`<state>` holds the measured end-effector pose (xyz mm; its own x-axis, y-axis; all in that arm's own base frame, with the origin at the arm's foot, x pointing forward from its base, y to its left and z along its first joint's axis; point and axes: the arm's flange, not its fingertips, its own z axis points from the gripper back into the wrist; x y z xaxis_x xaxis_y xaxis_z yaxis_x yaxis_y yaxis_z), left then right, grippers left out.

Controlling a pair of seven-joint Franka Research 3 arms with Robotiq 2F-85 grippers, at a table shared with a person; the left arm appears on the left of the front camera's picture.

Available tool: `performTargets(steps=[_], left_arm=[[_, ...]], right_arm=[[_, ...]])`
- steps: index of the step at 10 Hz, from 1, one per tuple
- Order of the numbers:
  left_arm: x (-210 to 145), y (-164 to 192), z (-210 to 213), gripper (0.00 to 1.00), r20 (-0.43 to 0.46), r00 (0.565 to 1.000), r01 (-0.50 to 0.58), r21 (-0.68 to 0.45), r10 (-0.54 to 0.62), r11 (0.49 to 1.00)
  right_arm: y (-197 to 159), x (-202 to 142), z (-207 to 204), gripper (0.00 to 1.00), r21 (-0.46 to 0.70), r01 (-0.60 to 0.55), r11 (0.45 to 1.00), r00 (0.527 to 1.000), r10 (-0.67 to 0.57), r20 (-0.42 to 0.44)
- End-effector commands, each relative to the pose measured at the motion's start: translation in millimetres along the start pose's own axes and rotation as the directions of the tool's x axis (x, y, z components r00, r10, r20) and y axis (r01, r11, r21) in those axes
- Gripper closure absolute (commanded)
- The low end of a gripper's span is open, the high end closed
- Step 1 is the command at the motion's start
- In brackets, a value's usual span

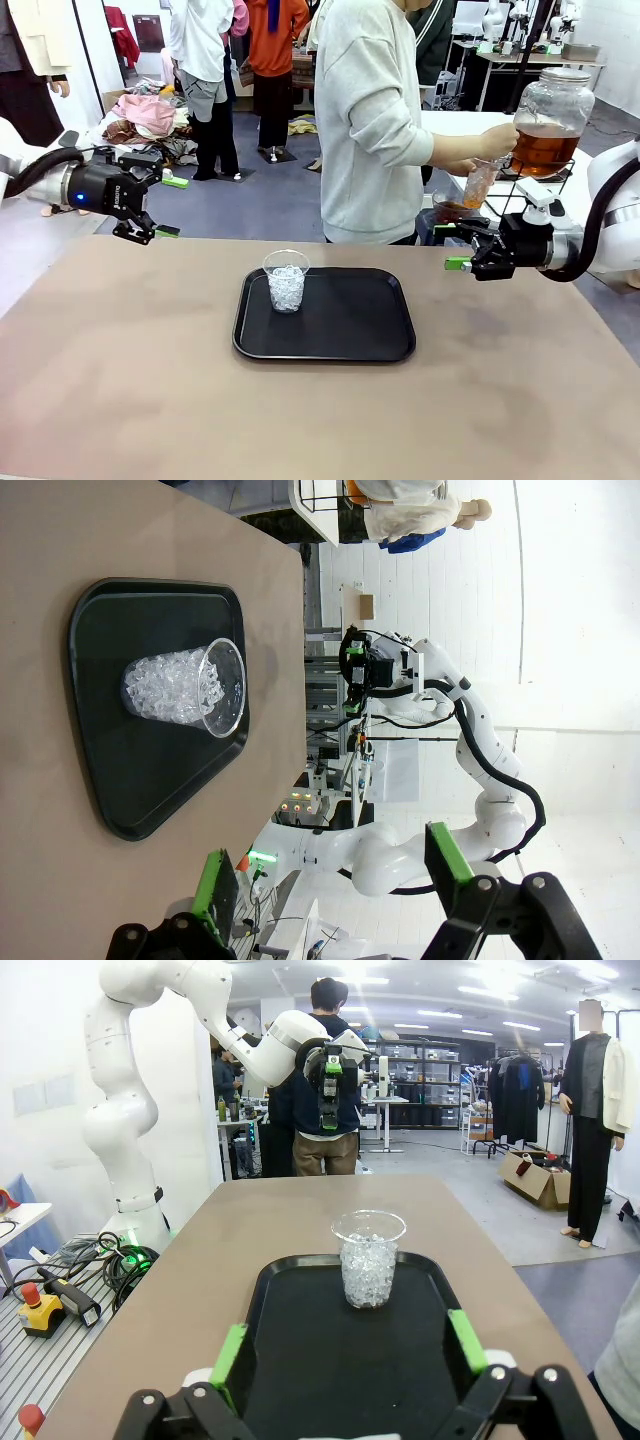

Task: Pour the drink into the iced cup.
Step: Pick up the iced cup indicated by the human and present it to them.

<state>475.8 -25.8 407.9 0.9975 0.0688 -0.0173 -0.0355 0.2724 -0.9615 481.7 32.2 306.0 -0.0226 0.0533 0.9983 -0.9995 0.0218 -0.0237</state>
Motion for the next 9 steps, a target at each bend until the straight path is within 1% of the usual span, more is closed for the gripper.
performTargets(steps=[1, 9], left_arm=[[-1.4, -0.8, 0.2, 0.00, 0.000, 1.000, 0.001, -0.002, -0.001, 1.000], [-1.4, -0.8, 0.2, 0.00, 0.000, 1.000, 0.001, -0.002, -0.001, 1.000]], right_arm=[[-3.6, 2.9, -1.6, 0.00, 0.003, 0.003, 1.000, 1.000, -0.003, -0.006], [-3.6, 2.9, -1.6, 0.00, 0.003, 0.003, 1.000, 1.000, -0.003, -0.006]])
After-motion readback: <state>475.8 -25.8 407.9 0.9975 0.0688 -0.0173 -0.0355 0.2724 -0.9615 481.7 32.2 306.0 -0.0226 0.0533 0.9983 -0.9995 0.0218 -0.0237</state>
